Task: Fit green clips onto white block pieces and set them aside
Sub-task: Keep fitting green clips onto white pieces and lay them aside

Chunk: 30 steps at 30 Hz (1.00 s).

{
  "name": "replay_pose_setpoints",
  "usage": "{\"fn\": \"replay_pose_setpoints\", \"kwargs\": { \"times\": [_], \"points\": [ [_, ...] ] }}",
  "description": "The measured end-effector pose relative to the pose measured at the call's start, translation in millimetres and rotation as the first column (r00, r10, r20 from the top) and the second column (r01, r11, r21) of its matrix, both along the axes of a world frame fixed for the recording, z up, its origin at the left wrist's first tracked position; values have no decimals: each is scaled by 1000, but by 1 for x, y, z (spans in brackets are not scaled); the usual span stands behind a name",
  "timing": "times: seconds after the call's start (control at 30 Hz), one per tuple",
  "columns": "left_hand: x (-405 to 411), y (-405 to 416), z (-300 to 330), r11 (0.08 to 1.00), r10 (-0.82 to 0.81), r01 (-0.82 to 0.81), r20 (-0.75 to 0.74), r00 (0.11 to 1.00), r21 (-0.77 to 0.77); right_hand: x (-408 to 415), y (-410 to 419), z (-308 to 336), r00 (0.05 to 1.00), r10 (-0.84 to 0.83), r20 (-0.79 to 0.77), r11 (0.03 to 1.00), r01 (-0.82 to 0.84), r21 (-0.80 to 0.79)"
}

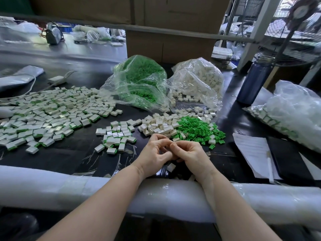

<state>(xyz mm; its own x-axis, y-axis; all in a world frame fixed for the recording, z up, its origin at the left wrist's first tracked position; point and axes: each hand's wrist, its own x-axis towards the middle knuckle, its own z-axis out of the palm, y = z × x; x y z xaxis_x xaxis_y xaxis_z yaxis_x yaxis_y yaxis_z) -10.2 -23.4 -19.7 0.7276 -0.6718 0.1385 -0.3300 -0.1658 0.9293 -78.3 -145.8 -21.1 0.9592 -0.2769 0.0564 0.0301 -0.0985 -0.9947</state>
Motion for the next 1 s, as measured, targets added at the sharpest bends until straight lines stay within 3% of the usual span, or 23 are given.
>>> {"fn": "replay_pose_setpoints", "kwargs": {
  "times": [1.0],
  "points": [
    [3, -2, -7, 994, -82, 75, 81, 993, 83, 2, -2, -6, 999, -54, 0, 998, 54, -30]
  ]
}}
